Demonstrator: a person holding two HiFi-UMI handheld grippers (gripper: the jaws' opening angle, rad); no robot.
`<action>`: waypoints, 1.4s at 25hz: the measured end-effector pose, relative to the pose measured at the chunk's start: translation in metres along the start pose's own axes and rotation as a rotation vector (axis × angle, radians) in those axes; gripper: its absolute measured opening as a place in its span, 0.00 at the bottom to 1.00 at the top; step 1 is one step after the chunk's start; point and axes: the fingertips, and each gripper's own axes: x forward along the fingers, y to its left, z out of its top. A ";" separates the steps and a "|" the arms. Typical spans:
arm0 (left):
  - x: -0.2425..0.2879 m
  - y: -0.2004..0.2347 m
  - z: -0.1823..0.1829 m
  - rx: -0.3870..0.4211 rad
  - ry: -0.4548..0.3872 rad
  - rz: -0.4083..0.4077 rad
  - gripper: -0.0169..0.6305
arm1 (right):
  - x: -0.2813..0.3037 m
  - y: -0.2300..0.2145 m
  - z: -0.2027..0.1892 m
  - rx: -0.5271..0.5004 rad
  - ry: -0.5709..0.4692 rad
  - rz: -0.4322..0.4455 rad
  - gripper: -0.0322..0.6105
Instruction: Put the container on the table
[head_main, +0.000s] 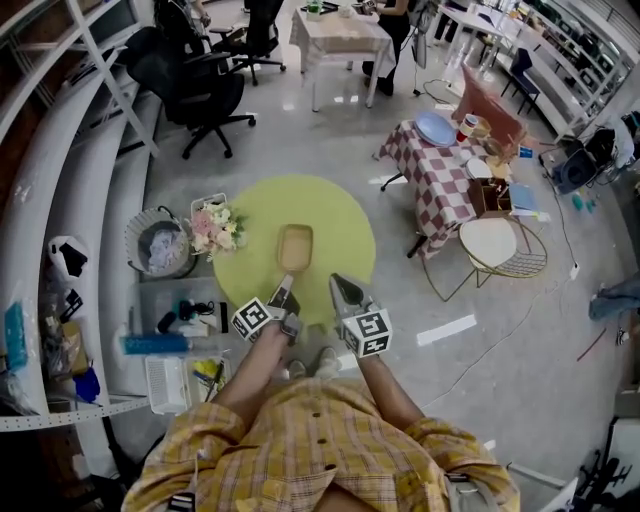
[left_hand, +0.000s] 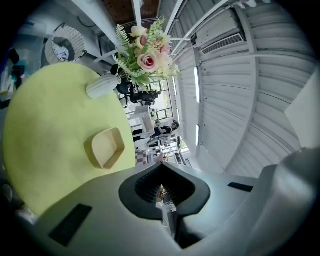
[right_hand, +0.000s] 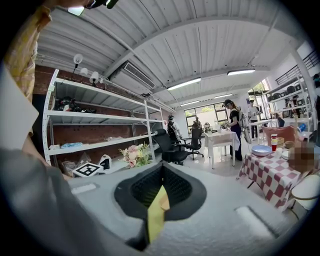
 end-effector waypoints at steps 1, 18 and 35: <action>-0.002 -0.003 0.000 0.012 0.004 -0.005 0.03 | -0.001 0.001 0.000 0.001 -0.001 0.000 0.05; -0.023 -0.068 -0.011 0.277 0.050 -0.098 0.03 | -0.024 0.013 -0.001 0.056 -0.030 0.032 0.05; -0.046 -0.097 -0.028 0.813 0.127 -0.059 0.03 | -0.039 0.024 0.000 0.075 -0.041 0.056 0.05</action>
